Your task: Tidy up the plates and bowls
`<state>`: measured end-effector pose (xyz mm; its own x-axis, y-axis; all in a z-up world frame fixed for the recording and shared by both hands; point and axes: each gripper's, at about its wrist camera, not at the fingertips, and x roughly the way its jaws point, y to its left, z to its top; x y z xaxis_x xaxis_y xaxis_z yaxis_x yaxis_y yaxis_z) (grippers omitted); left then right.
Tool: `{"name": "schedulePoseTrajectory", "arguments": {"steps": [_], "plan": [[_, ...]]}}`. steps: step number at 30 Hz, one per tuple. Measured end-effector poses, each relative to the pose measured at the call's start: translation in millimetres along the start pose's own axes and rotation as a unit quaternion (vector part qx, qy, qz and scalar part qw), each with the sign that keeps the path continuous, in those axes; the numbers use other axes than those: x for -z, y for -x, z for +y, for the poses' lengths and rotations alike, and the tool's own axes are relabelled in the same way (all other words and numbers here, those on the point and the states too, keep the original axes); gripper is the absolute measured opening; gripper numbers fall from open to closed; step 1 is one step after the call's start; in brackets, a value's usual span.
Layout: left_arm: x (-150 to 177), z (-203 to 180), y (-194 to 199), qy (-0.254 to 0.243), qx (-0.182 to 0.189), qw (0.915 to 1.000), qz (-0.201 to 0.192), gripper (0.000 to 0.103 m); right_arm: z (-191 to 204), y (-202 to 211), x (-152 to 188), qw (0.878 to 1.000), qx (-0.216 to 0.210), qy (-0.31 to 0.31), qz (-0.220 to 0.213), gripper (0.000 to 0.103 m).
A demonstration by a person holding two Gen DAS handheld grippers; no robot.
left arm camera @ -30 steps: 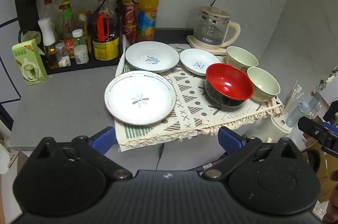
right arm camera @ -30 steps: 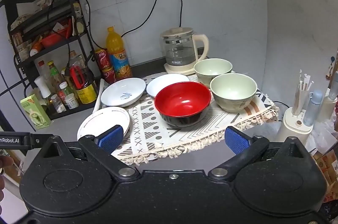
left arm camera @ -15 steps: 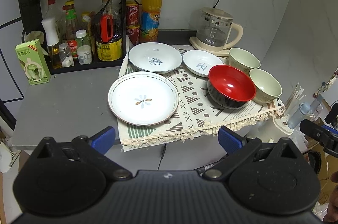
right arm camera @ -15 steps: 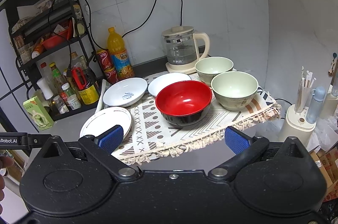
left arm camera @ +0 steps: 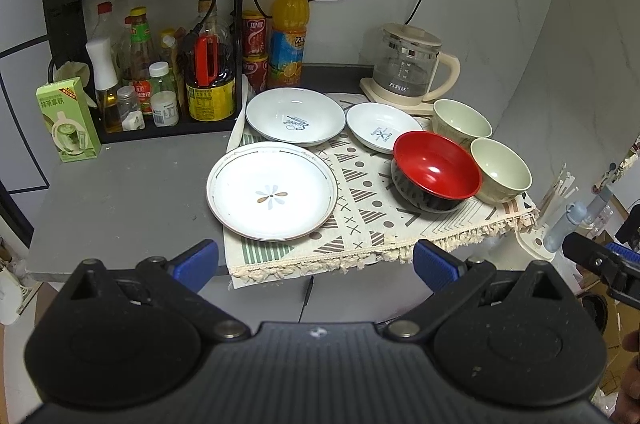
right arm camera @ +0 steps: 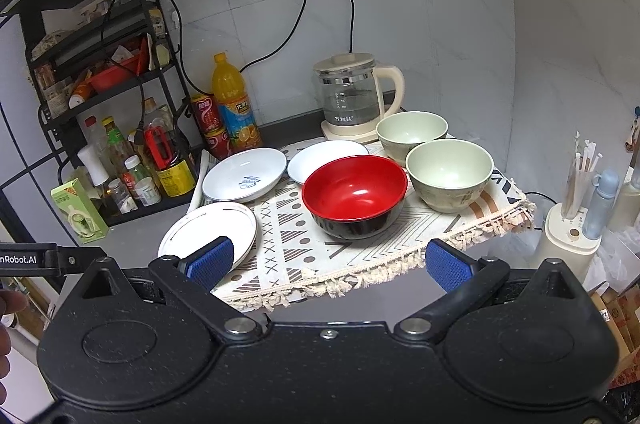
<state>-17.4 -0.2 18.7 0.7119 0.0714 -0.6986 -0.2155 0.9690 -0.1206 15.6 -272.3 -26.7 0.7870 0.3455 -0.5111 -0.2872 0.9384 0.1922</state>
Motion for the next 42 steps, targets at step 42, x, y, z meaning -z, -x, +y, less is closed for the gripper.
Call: {"name": "schedulePoseTrajectory", "arguments": {"steps": [42], "plan": [[5, -8, 5, 0.006, -0.015, 0.9998, 0.007, 0.102, -20, -3, 1, 1.000, 0.007, -0.003, 0.004, 0.103]]}}
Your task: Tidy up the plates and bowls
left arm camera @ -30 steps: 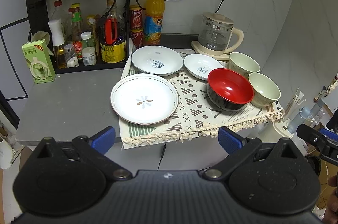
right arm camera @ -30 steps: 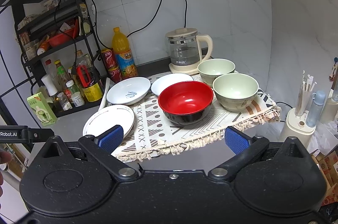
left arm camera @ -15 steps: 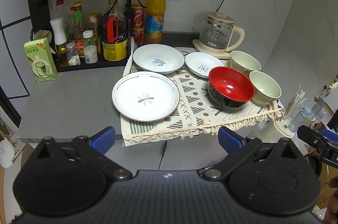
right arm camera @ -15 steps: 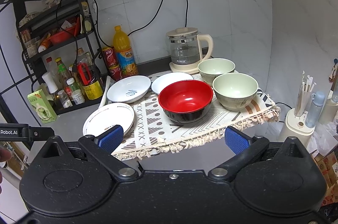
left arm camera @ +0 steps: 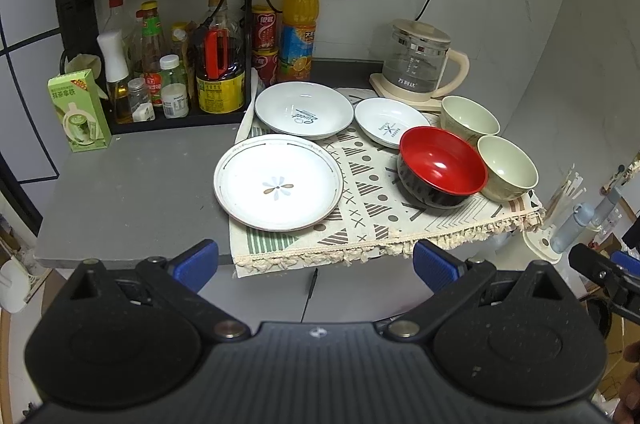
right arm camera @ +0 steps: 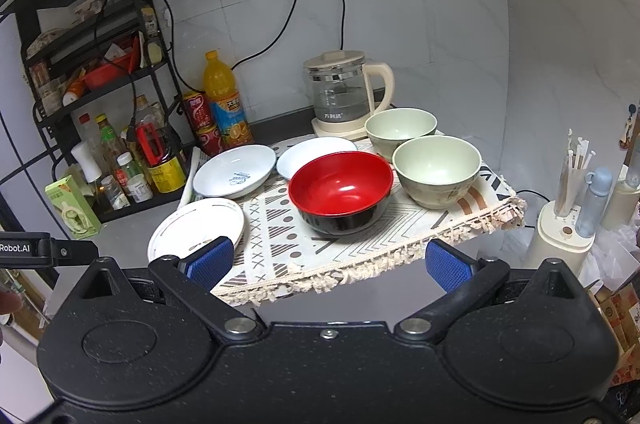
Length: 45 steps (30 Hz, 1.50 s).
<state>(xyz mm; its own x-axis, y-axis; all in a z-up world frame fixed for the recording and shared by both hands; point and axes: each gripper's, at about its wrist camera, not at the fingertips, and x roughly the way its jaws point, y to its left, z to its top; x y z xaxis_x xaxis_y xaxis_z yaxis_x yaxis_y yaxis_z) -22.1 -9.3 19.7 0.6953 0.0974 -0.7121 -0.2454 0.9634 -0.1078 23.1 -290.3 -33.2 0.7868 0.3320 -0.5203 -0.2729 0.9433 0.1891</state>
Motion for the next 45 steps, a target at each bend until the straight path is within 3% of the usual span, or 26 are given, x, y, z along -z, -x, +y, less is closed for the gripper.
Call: {"name": "schedulePoseTrajectory", "arguments": {"steps": [10, 30, 45], "plan": [[-15, -20, -30, -0.010, 0.026, 0.9996, 0.004, 0.102, -25, -24, -12, 1.000, 0.016, -0.001, 0.011, 0.103], [-76, -80, -119, 0.000, 0.012, 0.9991, 0.041, 0.102, -82, -116, -62, 0.997, 0.014, -0.013, 0.070, 0.103], [-124, -118, -188, 0.009, 0.028, 0.9972, 0.069, 0.102, -119, -178, -91, 0.995, 0.036, -0.030, 0.093, 0.103]]}}
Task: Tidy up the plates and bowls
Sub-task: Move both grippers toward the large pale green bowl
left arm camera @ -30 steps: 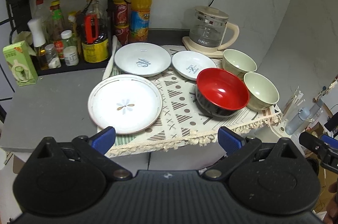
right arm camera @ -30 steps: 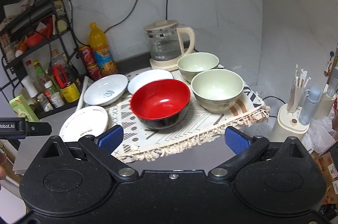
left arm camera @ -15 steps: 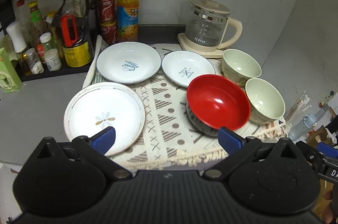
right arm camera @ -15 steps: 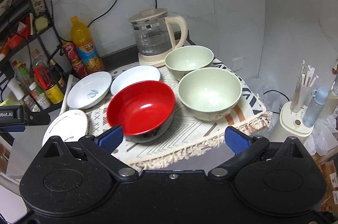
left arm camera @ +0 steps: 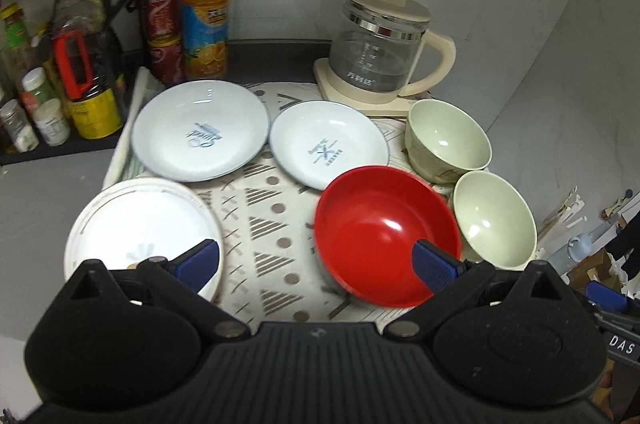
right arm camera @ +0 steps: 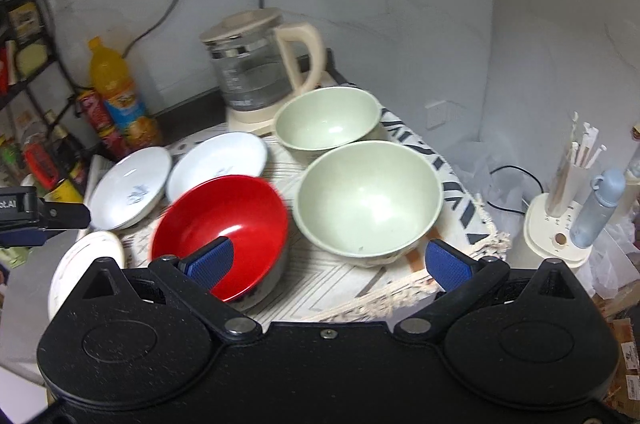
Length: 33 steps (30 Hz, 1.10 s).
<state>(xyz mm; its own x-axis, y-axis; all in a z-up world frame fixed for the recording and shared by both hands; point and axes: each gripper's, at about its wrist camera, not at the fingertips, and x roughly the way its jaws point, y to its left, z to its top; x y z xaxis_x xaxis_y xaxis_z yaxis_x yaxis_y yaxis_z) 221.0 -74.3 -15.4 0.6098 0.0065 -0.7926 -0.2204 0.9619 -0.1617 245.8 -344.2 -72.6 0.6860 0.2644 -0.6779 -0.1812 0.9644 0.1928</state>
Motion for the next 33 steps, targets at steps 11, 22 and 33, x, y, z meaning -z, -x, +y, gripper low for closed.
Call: {"name": "schedulePoseTrajectory", "arguments": {"steps": [11, 22, 33], "plan": [[-36, -38, -55, -0.017, 0.031, 0.9992, 0.019, 0.100, -29, -47, -18, 0.999, 0.025, -0.020, 0.018, 0.103], [-58, -80, -110, -0.058, 0.068, 0.9946, 0.053, 0.091, -56, -88, -25, 0.995, 0.041, -0.075, 0.046, 0.098], [-67, -120, -153, -0.094, 0.122, 0.9840, 0.089, 0.064, -75, -117, -28, 0.990, 0.058, -0.104, 0.080, 0.079]]}}
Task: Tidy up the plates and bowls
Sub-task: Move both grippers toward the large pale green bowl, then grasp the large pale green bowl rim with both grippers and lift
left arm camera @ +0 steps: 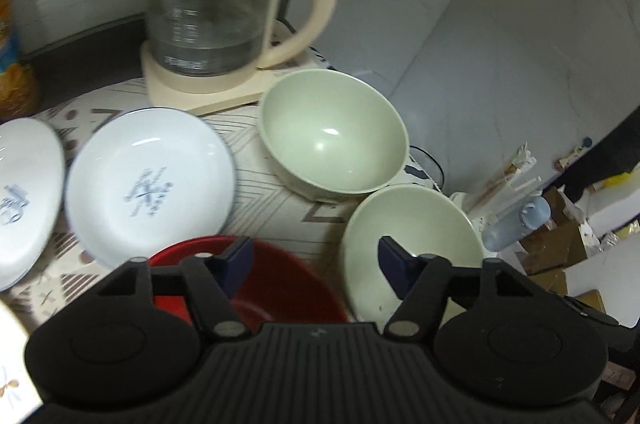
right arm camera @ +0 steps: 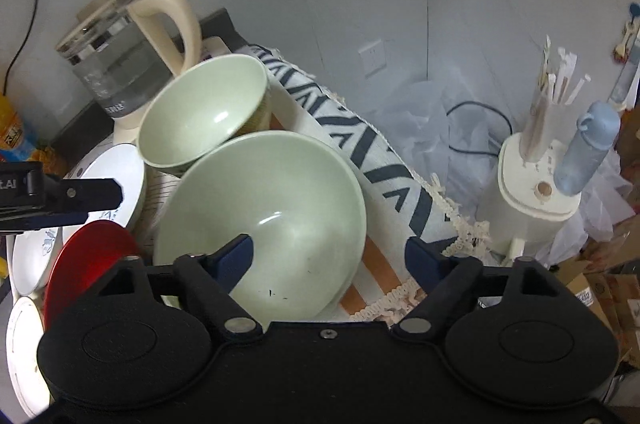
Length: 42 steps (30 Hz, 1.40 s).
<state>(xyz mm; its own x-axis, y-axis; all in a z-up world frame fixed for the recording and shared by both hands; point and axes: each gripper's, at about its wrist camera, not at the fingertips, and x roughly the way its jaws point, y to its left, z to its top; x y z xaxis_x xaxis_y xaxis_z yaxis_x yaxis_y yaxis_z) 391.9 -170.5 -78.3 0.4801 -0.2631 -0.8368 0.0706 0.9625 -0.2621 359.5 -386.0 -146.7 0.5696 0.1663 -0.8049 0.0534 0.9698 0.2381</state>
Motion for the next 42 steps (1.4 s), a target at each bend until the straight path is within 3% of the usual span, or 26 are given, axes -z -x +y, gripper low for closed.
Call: {"name": "schedulePoseTrajectory", "arguments": {"steps": [11, 13, 25, 35, 42], "plan": [[-7, -25, -57, -0.029, 0.032, 0.9977, 0.053, 0.054, -18, -28, 2, 0.999, 0.009, -0.020, 0.042, 0.061], [-7, -31, -66, -0.036, 0.030, 0.9970, 0.061, 0.054, -21, -34, 3, 0.998, 0.004, -0.026, 0.051, 0.053], [-1, -33, -100, -0.047, -0.021, 0.9945, 0.091, 0.017, -20, -58, 12, 0.996, -0.037, -0.013, 0.083, 0.015], [0, -32, -100, -0.038, -0.025, 0.9954, 0.084, 0.014, -28, -46, 3, 0.996, -0.060, -0.021, 0.057, 0.014], [-4, -33, -77, -0.019, -0.009, 0.9984, 0.052, 0.014, -25, -27, -8, 0.996, -0.074, -0.017, 0.038, 0.014]]}}
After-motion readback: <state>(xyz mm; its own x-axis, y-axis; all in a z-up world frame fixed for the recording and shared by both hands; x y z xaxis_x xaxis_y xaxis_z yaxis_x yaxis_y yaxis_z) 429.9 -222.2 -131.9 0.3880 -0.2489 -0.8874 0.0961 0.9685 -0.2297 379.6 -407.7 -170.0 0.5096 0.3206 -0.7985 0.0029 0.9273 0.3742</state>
